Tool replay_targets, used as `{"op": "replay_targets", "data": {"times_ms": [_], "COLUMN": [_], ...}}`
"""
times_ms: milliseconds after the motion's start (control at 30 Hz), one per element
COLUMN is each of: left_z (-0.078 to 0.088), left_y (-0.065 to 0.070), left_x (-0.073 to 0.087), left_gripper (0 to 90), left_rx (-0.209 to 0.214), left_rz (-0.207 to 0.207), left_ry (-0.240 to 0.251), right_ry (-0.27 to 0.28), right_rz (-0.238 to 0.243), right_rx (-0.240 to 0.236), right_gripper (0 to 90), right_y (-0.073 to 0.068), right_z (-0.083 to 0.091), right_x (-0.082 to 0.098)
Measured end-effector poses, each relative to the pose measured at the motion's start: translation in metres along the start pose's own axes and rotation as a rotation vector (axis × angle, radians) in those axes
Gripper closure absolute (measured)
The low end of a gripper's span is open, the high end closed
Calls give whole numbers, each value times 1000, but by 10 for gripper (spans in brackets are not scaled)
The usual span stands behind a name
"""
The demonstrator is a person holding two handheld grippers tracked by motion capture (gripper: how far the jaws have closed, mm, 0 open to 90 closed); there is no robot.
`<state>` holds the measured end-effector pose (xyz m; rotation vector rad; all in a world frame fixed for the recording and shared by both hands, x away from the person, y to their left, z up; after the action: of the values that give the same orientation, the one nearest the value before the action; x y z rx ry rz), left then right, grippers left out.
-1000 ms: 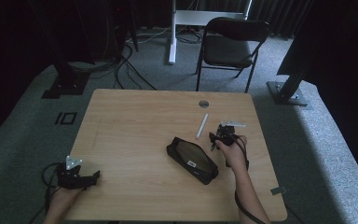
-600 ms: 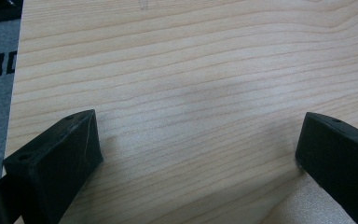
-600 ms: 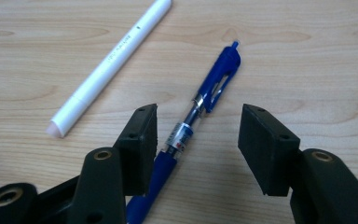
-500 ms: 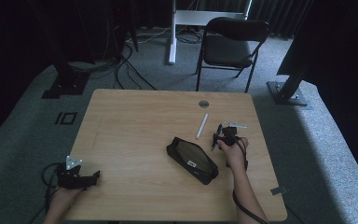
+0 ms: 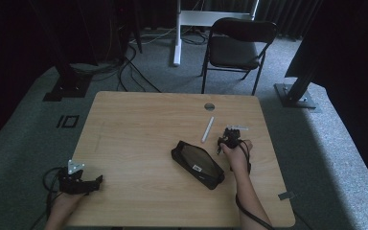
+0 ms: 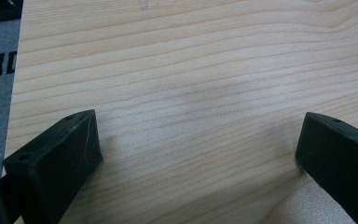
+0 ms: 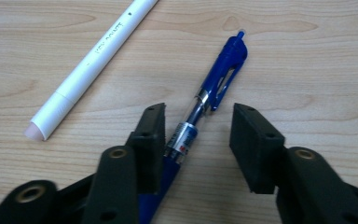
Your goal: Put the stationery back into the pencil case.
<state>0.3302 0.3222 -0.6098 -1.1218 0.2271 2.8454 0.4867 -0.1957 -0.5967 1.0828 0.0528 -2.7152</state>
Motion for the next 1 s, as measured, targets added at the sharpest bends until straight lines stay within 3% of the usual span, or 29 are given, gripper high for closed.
{"op": "replay_targets", "data": {"times_ms": [200, 433, 700, 867, 1000], "left_z": [0, 0, 0, 0, 0], "left_y": [0, 0, 0, 0, 0], "left_x": [0, 0, 0, 0, 0], "left_gripper": [1, 1, 1, 1, 1], "left_rx": [0, 0, 0, 0, 0], "left_rz": [0, 0, 0, 0, 0], "left_ry": [0, 0, 0, 0, 0], "right_ry": [-25, -31, 0, 15, -22], "right_rz": [-24, -50, -74, -56, -59], "right_rx": [26, 0, -48, -24, -34], "right_gripper": [648, 711, 781, 863, 790], "right_y": [2, 10, 10, 14, 17], "right_z": [0, 1, 5, 9, 8], "right_x": [-1, 0, -1, -6, -2]}}
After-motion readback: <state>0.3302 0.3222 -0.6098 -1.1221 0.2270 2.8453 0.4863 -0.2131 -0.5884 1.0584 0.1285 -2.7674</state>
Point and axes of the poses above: each handheld gripper's, and its own axes: z roughly backward along the jaws, x roughly out of its underside, y roughly to its right, the point moved 8 cm from there along -z, roughly forward along the jaws, and after that the axes turned 10 degrees about z, right-handed, at the moved point
